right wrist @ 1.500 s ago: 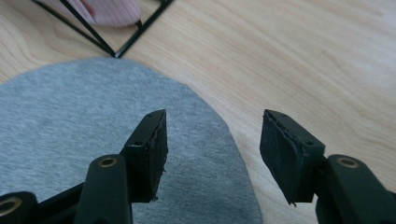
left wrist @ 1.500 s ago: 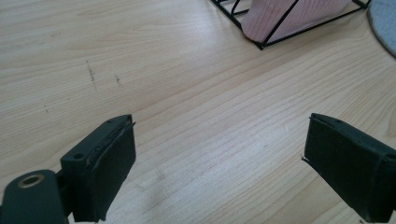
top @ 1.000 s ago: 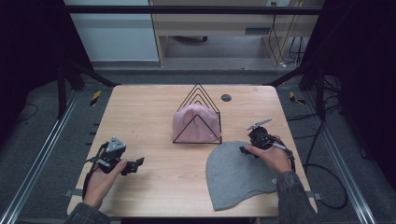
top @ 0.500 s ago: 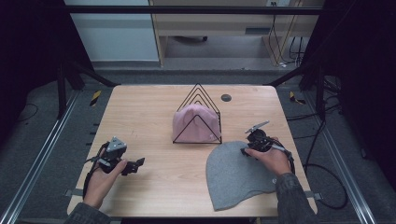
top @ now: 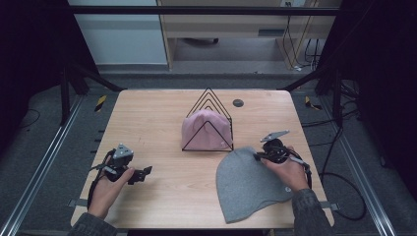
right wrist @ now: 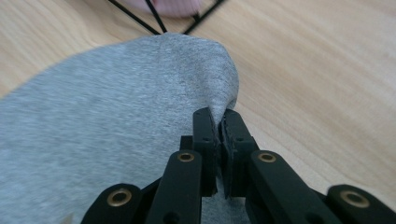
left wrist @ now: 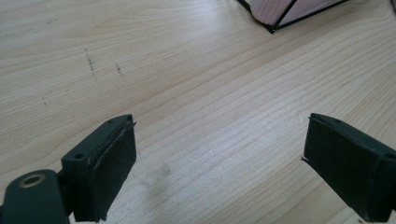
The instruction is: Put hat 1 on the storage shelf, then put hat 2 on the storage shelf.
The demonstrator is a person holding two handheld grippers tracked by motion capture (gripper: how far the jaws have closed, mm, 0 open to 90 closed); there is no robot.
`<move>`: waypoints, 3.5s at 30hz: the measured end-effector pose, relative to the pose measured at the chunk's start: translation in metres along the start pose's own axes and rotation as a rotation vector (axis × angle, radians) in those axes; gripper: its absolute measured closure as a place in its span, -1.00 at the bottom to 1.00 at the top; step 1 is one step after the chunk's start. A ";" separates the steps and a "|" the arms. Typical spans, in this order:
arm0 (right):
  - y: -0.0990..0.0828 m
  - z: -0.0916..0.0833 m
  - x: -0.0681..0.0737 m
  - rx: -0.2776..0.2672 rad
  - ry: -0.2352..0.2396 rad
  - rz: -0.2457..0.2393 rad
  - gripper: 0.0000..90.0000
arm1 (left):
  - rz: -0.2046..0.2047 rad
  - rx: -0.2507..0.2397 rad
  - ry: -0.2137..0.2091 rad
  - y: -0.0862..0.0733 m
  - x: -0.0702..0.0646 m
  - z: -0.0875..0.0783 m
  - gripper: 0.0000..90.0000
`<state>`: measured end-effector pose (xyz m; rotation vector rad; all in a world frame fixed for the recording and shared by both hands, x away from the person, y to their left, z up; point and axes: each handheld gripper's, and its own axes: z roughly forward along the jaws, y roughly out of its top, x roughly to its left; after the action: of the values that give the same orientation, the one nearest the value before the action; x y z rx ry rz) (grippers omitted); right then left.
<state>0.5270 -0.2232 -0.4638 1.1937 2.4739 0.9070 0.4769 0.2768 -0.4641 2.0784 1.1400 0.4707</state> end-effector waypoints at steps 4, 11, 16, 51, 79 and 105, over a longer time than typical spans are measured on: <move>0.004 -0.015 0.005 -0.043 0.010 -0.019 0.91 | 0.001 -0.002 -0.004 0.000 0.000 0.000 -0.81; 0.009 -0.033 0.011 -0.105 0.021 -0.042 0.91 | 0.001 0.005 -0.004 0.000 -0.001 0.000 -0.81; 0.011 -0.046 0.014 -0.145 0.041 -0.039 0.91 | 0.005 0.006 -0.006 0.000 -0.001 0.001 -0.81; 0.064 -0.133 0.071 -0.362 0.098 -0.239 0.92 | 0.026 0.027 -0.021 -0.002 -0.004 0.003 -0.81; 0.101 -0.171 0.086 -0.435 0.113 -0.309 0.92 | 0.162 -0.111 -0.180 0.063 -0.061 -0.009 -0.81; 0.178 -0.196 0.100 -0.517 0.090 -0.329 0.92 | 0.214 -0.204 -0.274 0.149 -0.064 -0.027 -0.79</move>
<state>0.4819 -0.1456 -0.1949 0.5688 2.1974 1.3998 0.5118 0.1805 -0.3353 2.0184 0.6867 0.3706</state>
